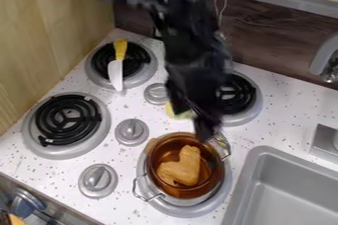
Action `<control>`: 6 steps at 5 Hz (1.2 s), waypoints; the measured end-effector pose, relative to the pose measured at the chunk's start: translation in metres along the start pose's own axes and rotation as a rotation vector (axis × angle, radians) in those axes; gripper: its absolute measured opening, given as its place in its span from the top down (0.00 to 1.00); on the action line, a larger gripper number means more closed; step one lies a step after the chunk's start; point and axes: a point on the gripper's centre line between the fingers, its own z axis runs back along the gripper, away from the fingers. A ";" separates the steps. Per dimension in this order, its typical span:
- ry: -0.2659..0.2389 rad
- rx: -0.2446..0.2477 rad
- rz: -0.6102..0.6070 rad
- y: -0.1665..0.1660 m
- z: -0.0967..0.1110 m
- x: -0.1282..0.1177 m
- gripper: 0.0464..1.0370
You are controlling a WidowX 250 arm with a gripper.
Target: Put the brown basket in the silver pot at the bottom right burner
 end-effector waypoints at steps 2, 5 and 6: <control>0.005 0.121 0.093 0.055 0.003 -0.006 0.04; 0.135 0.091 0.042 0.122 0.013 -0.096 0.04; 0.102 0.130 0.091 0.133 0.018 -0.123 0.04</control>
